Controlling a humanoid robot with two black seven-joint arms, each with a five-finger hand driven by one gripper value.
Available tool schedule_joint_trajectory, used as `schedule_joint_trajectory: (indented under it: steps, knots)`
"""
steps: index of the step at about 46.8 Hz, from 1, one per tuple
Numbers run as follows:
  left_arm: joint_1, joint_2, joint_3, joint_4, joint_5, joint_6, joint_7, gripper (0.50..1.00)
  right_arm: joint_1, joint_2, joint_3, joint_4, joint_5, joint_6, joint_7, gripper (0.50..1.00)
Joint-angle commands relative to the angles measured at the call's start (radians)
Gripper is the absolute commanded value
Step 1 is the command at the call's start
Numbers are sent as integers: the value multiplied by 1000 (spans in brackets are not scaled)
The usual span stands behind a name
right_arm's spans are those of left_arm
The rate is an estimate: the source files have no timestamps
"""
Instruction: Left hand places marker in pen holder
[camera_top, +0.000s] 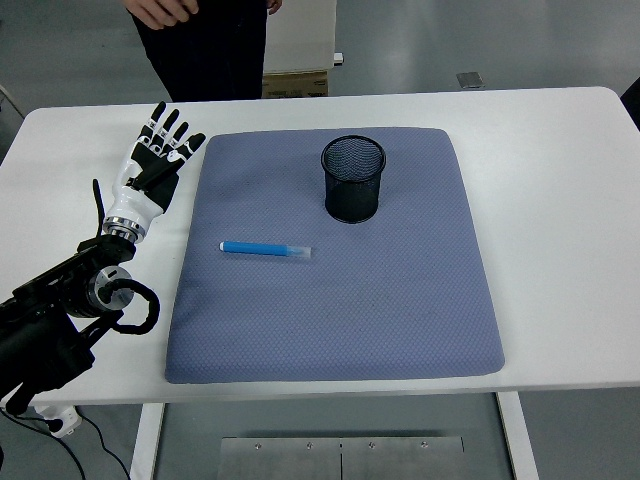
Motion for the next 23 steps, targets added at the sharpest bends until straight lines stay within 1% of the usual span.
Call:
schedule_joint_trajectory:
  steps: [1, 23]
  knots:
    - [-1, 0, 0, 0, 7, 2, 1, 1000, 0, 0, 0, 0, 0, 0, 0, 1000]
    - [12, 0, -2, 2, -7, 0, -1, 1000, 0, 0, 0, 0, 0, 0, 0, 1000]
